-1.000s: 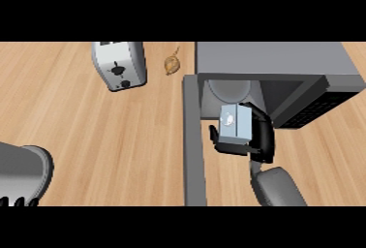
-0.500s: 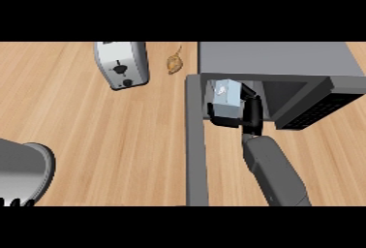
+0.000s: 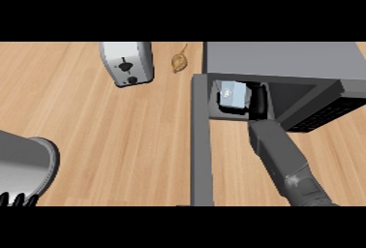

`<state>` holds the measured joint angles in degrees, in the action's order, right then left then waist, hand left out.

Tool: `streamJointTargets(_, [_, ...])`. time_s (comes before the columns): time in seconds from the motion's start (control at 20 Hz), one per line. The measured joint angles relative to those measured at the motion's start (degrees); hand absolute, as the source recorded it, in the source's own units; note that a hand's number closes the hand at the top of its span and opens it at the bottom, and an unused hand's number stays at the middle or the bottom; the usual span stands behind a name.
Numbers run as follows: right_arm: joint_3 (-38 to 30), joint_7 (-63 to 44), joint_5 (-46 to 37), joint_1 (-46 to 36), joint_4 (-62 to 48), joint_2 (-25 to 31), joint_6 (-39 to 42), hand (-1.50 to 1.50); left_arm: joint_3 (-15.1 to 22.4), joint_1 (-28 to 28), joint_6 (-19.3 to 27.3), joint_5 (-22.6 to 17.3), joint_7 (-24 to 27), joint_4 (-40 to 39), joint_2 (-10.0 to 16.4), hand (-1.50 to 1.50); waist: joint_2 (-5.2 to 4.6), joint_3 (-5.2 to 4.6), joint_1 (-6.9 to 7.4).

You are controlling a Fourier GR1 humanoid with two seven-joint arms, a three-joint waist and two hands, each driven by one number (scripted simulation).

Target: Pick up the milk, place it into the microwave and close the microwave

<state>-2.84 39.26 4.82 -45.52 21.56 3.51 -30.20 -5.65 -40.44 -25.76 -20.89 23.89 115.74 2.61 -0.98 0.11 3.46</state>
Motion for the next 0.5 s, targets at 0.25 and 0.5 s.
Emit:
streamJointTargets(0.25, [-1.05, 2.15, -1.15, -2.89, -6.56, 2.35, -0.96, 1.5, 0.01, -0.05, -0.59, -0.23, -0.39, 0.24, 0.32, -1.5, -0.68, 0.07, 1.24])
streamJointTargets(0.5, [-0.72, 3.66, -3.15, -5.43, -10.26, 4.84, -3.84, 1.5, 0.04, 0.22, -1.32, -0.24, -0.24, -0.04, 0.6, -1.5, -1.25, 0.12, 2.29])
